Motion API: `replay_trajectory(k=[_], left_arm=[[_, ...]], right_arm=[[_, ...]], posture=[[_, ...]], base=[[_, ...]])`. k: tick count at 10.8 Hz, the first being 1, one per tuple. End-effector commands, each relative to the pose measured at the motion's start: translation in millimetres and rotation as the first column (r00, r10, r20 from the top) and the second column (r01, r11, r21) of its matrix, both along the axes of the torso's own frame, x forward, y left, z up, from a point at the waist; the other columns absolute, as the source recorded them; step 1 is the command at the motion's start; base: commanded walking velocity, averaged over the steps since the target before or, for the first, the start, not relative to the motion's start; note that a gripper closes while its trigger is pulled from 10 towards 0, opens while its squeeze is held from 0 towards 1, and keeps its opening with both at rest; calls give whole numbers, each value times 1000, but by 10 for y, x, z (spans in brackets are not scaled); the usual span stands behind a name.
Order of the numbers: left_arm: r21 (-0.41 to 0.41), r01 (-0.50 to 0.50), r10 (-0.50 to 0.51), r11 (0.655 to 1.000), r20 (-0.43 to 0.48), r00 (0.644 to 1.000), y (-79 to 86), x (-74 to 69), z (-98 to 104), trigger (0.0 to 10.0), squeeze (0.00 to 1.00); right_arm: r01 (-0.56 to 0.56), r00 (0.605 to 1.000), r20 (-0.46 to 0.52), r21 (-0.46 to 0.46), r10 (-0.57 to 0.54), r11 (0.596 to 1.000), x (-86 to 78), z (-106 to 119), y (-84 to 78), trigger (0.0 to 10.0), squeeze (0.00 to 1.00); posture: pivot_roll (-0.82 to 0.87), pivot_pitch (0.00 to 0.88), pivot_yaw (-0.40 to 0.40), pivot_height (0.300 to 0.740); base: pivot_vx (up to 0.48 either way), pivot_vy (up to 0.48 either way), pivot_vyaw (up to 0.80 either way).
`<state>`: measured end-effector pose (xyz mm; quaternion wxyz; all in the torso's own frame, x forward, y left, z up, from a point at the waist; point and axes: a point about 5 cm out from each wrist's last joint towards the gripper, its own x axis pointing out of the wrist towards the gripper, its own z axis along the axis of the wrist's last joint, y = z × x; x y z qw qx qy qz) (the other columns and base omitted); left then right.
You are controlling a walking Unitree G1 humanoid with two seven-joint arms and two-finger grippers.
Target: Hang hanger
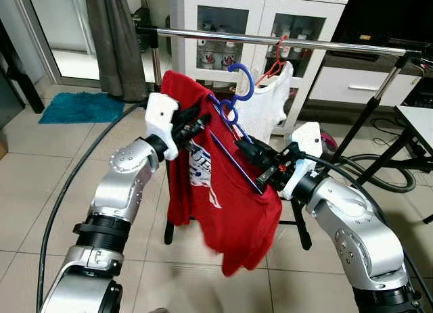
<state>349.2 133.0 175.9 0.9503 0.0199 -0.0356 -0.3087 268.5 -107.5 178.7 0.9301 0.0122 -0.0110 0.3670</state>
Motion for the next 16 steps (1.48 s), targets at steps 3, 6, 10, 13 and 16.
replay_trajectory(k=[3, 6, 10, 13, 16], left_arm=[[-12, 19, -19, 1000, 36, 999, -35, 4, 89, 0, 0], [-26, 11, -10, 1000, 46, 999, 11, -7, 108, 0, 0], [-6, 49, -47, 999, 127, 991, 86, -94, 415, 0, 0], [95, -172, 157, 981, 146, 977, 518, 31, 564, 0, 0], [244, -399, 374, 884, 144, 916, 1072, 147, 555, 0, 0]], right_arm=[[10, 1000, 29, 3, -10, 1000, 35, 94, -11, 0, 0], [19, 999, 26, -21, -18, 1000, 49, 80, -27, 0, 0], [-21, 997, -75, -204, 6, 979, -4, -158, -94, 0, 0], [-103, 994, -70, -219, 90, 970, -91, -108, -229, 0, 0], [-207, 978, -33, -75, 205, 975, -247, 146, -468, 0, 0]], posture=[[-36, 0, -48, 740], [-40, 0, -50, 740], [-43, 0, -52, 740], [-36, 0, -59, 740], [-40, 0, -56, 740]], base=[[0, 0, 0], [0, 0, 0], [0, 0, 0], [0, 0, 0], [0, 0, 0]])
